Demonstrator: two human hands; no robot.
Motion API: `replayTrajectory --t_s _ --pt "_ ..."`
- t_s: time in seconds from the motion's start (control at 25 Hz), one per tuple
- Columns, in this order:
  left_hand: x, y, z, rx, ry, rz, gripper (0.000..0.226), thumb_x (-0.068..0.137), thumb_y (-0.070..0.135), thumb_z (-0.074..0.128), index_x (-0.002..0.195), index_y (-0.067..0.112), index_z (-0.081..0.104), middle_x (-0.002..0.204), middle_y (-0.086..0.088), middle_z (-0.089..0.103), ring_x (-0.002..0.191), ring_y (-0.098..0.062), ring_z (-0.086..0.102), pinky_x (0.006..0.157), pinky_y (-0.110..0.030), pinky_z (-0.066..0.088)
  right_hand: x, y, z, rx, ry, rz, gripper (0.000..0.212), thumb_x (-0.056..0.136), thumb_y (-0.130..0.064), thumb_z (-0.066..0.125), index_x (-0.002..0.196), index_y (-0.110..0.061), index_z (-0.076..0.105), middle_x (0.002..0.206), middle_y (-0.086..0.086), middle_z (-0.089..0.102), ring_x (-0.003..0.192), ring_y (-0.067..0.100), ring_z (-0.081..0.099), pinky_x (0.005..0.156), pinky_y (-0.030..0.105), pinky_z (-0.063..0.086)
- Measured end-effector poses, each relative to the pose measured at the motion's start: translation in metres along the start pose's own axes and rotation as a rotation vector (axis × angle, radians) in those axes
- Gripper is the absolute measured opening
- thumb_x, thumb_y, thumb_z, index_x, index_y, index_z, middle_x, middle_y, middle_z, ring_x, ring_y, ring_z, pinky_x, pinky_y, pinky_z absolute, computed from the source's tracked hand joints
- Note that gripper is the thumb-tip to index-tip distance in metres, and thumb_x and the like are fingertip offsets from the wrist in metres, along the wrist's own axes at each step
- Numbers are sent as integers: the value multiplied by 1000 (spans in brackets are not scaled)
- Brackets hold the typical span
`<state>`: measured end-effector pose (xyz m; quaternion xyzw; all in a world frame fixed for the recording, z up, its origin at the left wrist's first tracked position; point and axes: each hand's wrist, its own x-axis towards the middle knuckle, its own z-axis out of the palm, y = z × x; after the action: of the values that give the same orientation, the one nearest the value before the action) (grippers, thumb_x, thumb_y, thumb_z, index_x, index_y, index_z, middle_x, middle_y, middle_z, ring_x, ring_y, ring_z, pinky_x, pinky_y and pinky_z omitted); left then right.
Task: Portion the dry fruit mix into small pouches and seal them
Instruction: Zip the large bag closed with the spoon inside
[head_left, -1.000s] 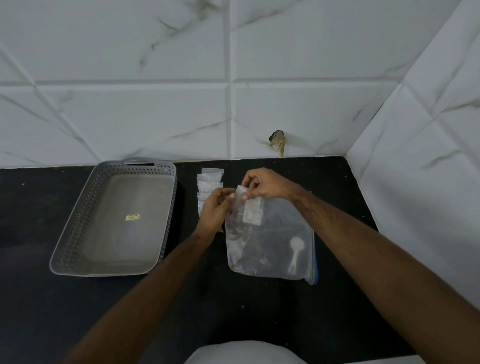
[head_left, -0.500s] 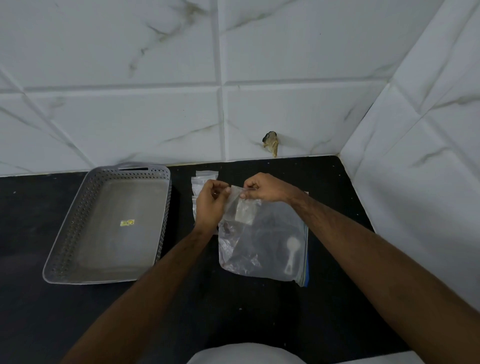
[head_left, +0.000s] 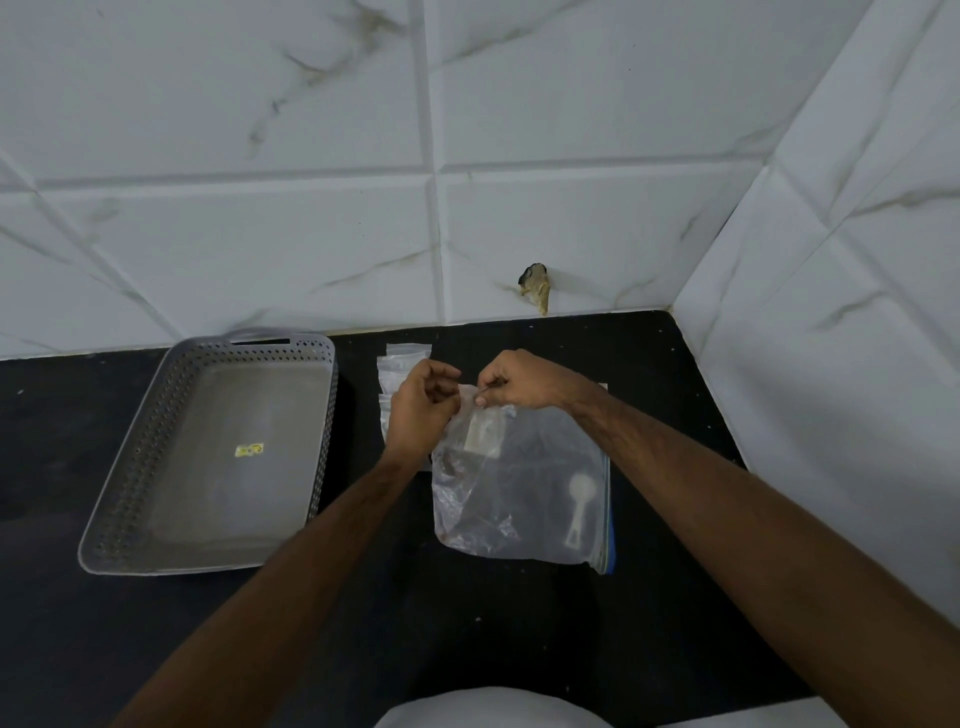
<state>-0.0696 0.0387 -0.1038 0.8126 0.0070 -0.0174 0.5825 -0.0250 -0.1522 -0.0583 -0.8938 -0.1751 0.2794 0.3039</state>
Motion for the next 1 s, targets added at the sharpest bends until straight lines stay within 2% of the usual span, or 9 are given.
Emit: replayTrajectory --t_s 0.08,0.2,0.36,0.48,0.56,0.64,0.76,0.88,1.0 --pt "-1 1 1 33 1 24 29 89 0 71 111 16 63 91 5 70 82 2 66 73 -13 54 1 -2 3 -44 1 -8 14 94 -19 69 99 -8 77 94 7 73 88 20 68 75 30 49" --pt "1 0 1 86 3 36 30 88 0 71 110 17 60 88 6 68 77 2 64 69 -10 50 3 -5 6 -62 -16 -21 13 95 -16 68 98 -5 75 96 11 72 89 21 66 76 28 47" --pt "-1 -2 4 160 -1 75 31 90 -12 55 113 8 54 94 1 60 82 -6 58 69 -9 46 2 -3 11 39 5 -17 14 96 -19 67 97 -7 74 97 12 73 93 27 68 85 39 54" --pt "-5 -1 9 201 -40 144 32 91 -15 46 112 8 46 94 1 53 82 -8 54 70 -11 46 1 -4 13 92 33 -10 14 96 -20 67 96 -8 74 95 9 73 88 25 68 82 37 53" --pt "-5 -2 11 235 -74 187 31 92 -14 45 108 12 41 91 5 49 79 -6 51 68 -11 45 1 -4 11 101 19 7 11 97 -20 67 92 -13 73 89 0 70 81 13 64 76 29 50" --pt "-4 -4 11 270 -106 248 30 92 -12 46 106 13 40 90 3 49 77 -8 51 67 -15 44 1 -5 8 54 -18 29 8 97 -20 66 95 -17 73 92 -3 71 86 11 65 79 27 49" --pt "-6 -8 10 342 -163 301 25 90 -4 46 108 12 42 94 -5 53 79 -18 55 68 -28 48 2 -5 3 -66 -85 43 16 97 -21 66 109 -12 73 104 1 71 96 18 66 84 32 52" --pt "0 -15 -5 368 -143 141 34 91 -9 47 110 19 43 94 -1 53 80 -15 56 66 -29 48 -5 9 -11 -190 -121 91 18 97 -21 65 111 -12 72 101 -2 68 93 16 64 79 30 47" --pt "9 -20 -27 300 -105 -24 22 100 3 54 104 24 53 103 3 61 88 -14 64 70 -28 54 -16 26 -25 -102 -126 94 15 97 -21 66 104 -11 74 96 1 71 86 11 63 79 29 47"
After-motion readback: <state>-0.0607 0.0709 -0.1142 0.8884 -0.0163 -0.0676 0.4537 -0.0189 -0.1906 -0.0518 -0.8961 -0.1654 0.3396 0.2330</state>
